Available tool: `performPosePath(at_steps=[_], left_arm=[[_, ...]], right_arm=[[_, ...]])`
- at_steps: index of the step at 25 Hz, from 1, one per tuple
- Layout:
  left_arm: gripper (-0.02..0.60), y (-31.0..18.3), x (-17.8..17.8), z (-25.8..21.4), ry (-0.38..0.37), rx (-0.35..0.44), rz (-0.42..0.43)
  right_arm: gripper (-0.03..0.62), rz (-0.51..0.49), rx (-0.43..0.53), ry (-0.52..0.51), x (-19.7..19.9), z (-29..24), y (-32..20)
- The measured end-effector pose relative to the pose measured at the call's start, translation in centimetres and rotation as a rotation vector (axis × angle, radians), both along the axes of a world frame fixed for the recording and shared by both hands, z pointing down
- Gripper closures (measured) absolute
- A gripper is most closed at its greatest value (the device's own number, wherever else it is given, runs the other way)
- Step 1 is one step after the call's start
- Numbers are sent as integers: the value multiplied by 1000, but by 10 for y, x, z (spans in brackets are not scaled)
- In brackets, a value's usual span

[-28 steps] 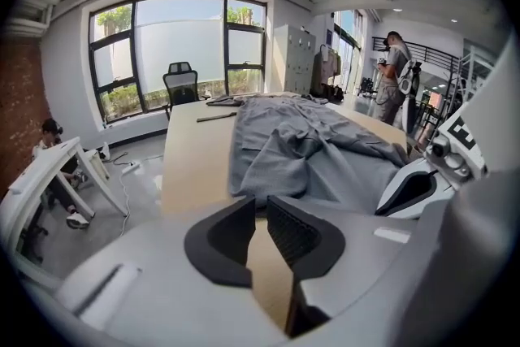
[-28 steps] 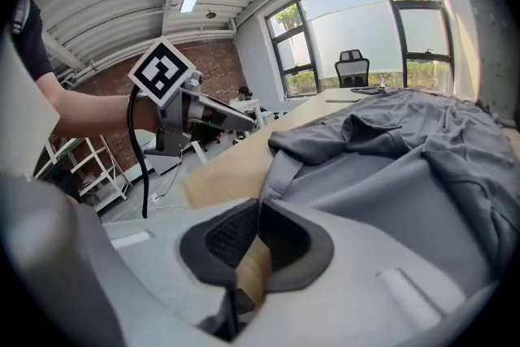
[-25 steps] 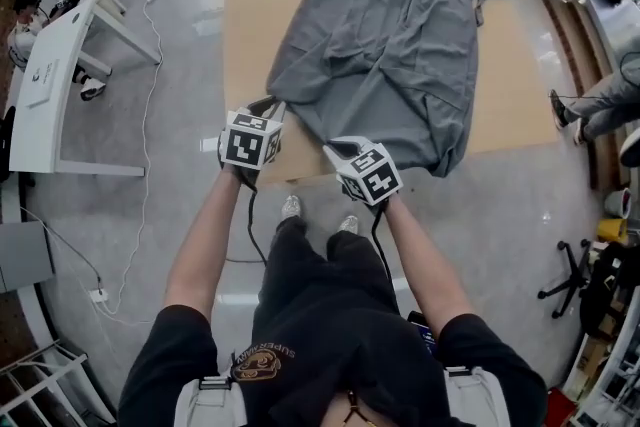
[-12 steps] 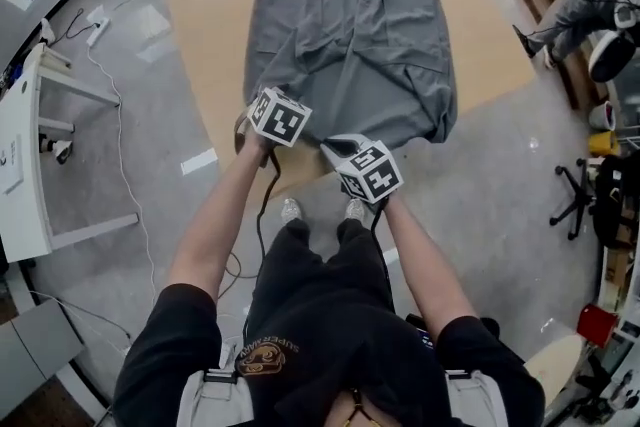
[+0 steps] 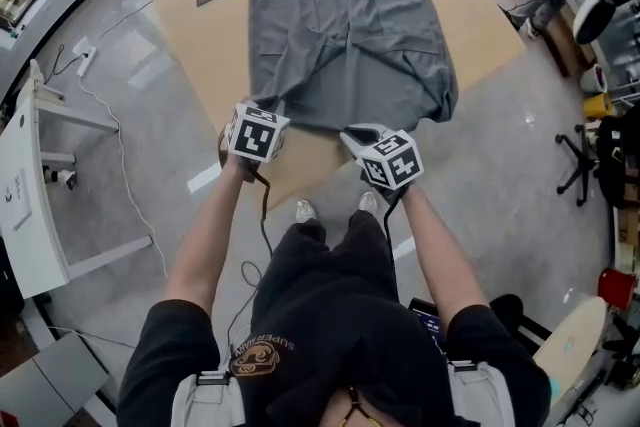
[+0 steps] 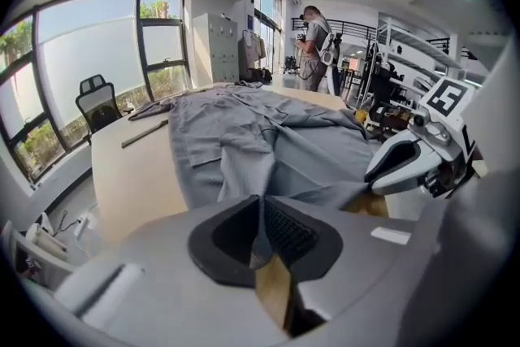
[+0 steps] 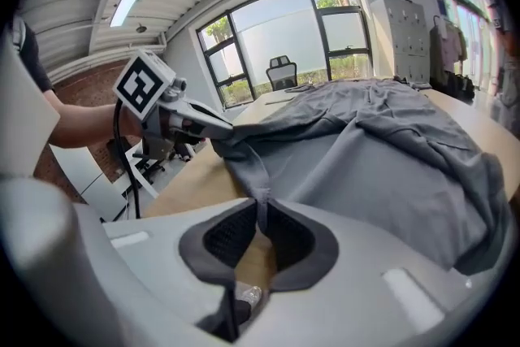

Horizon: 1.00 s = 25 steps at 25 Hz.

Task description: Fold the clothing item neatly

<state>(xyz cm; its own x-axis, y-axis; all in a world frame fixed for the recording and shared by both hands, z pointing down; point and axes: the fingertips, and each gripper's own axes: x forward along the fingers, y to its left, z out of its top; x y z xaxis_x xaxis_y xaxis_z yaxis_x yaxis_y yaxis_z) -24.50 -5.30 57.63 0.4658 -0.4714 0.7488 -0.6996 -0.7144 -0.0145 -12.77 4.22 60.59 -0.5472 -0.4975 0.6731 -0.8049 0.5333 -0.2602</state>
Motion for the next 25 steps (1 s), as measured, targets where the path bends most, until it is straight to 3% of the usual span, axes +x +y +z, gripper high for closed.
performPosePath(at_steps=[8, 15, 21, 25], left_arm=[[554, 21, -36, -6, 40, -17, -27], [553, 51, -37, -22, 90, -30, 38], [554, 63, -48, -23, 77, -26, 40], [554, 61, -60, -15, 33, -27, 24]], right_arm=[[534, -52, 62, -9, -25, -29, -12], [493, -119, 9, 45, -48, 1, -21], [473, -79, 42, 67, -36, -1, -26], [471, -116, -18, 84, -33, 10, -15]])
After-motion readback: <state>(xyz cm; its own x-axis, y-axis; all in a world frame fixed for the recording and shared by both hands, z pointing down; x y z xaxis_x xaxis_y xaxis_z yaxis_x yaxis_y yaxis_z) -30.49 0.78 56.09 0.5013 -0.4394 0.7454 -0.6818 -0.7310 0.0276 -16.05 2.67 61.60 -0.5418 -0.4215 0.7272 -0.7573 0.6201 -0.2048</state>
